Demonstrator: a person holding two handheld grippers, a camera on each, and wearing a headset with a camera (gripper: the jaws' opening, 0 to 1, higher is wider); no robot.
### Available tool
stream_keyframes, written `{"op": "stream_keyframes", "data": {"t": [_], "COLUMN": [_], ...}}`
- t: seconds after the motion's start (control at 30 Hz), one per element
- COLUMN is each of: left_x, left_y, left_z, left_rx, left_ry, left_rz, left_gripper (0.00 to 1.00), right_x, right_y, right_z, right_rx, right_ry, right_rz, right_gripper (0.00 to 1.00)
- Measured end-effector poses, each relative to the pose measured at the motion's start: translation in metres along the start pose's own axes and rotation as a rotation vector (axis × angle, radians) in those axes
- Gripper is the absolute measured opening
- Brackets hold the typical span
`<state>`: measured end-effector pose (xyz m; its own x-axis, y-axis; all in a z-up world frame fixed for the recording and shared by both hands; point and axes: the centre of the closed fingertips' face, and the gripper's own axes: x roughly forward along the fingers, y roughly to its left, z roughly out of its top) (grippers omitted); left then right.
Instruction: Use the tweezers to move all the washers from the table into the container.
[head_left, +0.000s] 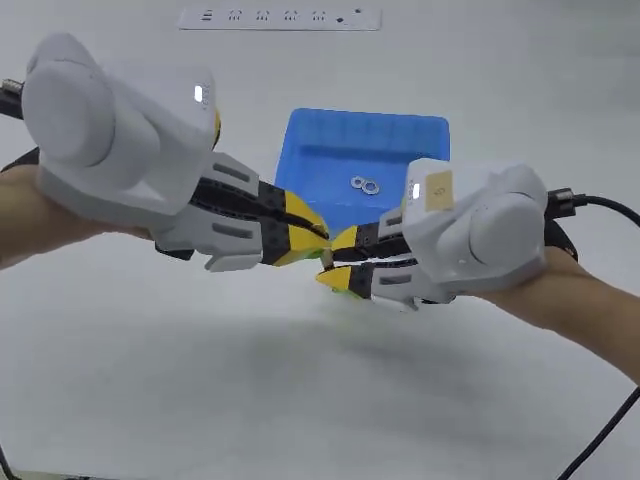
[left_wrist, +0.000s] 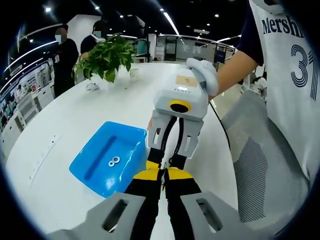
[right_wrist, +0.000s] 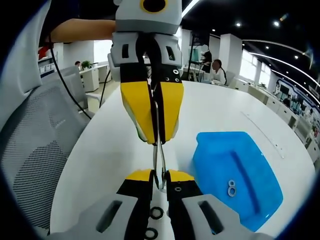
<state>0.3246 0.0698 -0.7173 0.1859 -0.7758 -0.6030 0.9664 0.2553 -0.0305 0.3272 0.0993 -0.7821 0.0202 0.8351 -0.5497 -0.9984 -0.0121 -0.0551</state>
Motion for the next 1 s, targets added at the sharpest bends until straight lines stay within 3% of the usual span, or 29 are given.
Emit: {"op": "stream_keyframes", "data": {"t": [1.0], "left_x": [0.0055], "left_y": [-0.0015], "left_z": [0.0027], "left_rx": [0.021], "left_ry": [0.004], "left_rz": [-0.012], "left_gripper": [0.07], "right_x": [-0.003], "right_y": [0.0022], "right_z": [-0.0062], "right_rx": [0.004], "right_ry": [0.027], "right_rz": [0.007], "right_gripper": [0.15]}}
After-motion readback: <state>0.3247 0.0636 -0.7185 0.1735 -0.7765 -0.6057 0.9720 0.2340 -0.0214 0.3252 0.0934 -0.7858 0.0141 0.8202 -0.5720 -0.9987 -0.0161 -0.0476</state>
